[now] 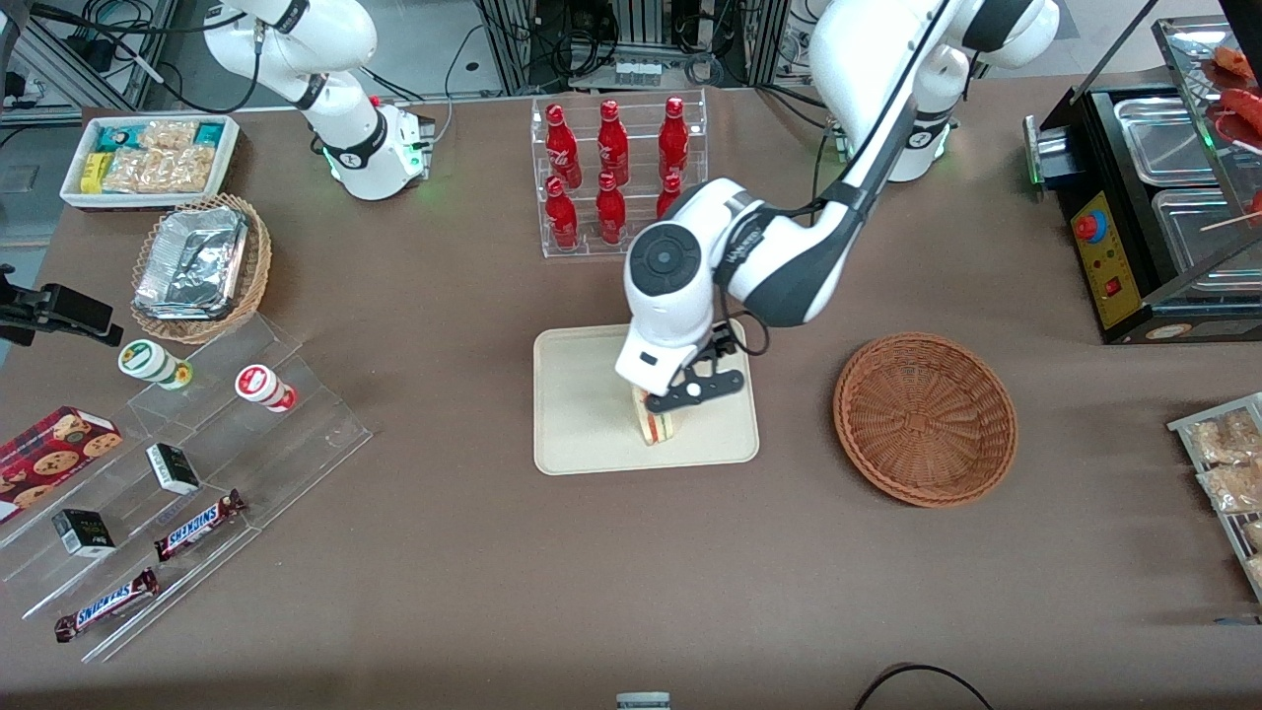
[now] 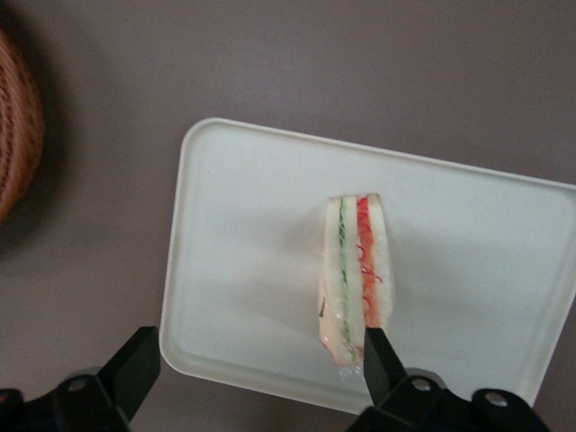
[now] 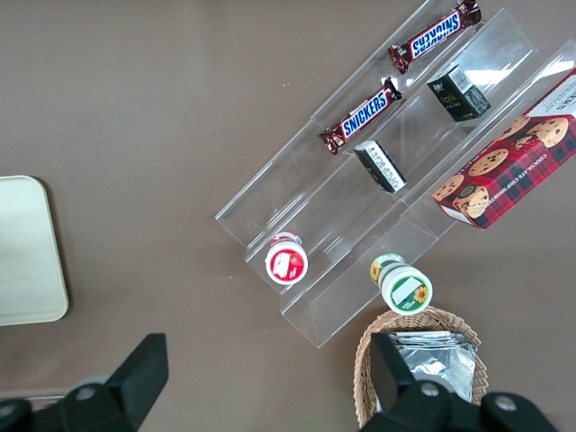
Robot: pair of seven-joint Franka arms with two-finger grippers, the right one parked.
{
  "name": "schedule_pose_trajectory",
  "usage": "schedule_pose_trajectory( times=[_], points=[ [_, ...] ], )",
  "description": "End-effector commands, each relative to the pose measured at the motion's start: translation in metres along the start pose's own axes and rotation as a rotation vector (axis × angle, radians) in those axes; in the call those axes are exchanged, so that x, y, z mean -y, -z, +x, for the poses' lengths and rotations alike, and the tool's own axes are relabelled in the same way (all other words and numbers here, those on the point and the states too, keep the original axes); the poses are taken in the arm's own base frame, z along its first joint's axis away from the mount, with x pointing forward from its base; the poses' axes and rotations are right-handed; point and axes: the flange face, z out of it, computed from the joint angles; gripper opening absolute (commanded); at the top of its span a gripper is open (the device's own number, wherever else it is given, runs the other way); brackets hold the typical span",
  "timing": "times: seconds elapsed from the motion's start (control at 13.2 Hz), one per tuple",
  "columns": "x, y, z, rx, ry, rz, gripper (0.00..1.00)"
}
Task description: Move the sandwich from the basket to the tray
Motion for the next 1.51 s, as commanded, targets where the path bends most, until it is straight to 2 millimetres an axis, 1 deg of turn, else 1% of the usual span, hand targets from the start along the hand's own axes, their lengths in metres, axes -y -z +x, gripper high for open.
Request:
schedule_pose_trajectory(
  times=[0.0,0.15,0.23,0.3,0.45,0.53,0.68,0.76,0.83,0.91,0.98,1.06,1.13,1.21,1.29,1.36,1.44],
  points=[
    [0.052,0.009,0.029,-0.002,-0.058,0.026,1.0],
    [0.095,0.016,0.051,-0.017,-0.093,-0.001,1.0],
    [0.114,0.02,0.056,-0.008,-0.133,-0.006,1.0],
    [0.131,0.022,0.061,0.0,-0.16,-0.007,1.0],
    [0.158,0.036,0.072,0.005,-0.193,-0.006,1.0],
    [0.17,0.042,0.073,0.025,-0.218,-0.006,1.0],
    [0.201,0.065,0.071,0.024,-0.293,-0.027,1.0],
    [0.209,0.07,0.069,0.036,-0.316,-0.027,1.0],
    [0.231,0.071,0.081,0.053,-0.281,-0.027,1.0],
    [0.25,0.077,0.088,0.06,-0.262,-0.043,1.0],
    [0.252,0.081,0.087,0.066,-0.302,-0.047,1.0],
    [0.272,0.09,0.092,0.066,-0.313,-0.056,1.0],
    [0.287,0.1,0.092,0.068,-0.339,-0.066,1.0],
    [0.308,0.109,0.095,0.077,-0.354,-0.073,1.0],
    [0.321,0.12,0.091,0.083,-0.381,-0.081,1.0],
    [0.338,0.13,0.09,0.089,-0.386,-0.085,1.0],
    [0.349,0.137,0.087,0.099,-0.39,-0.088,1.0]
  ],
)
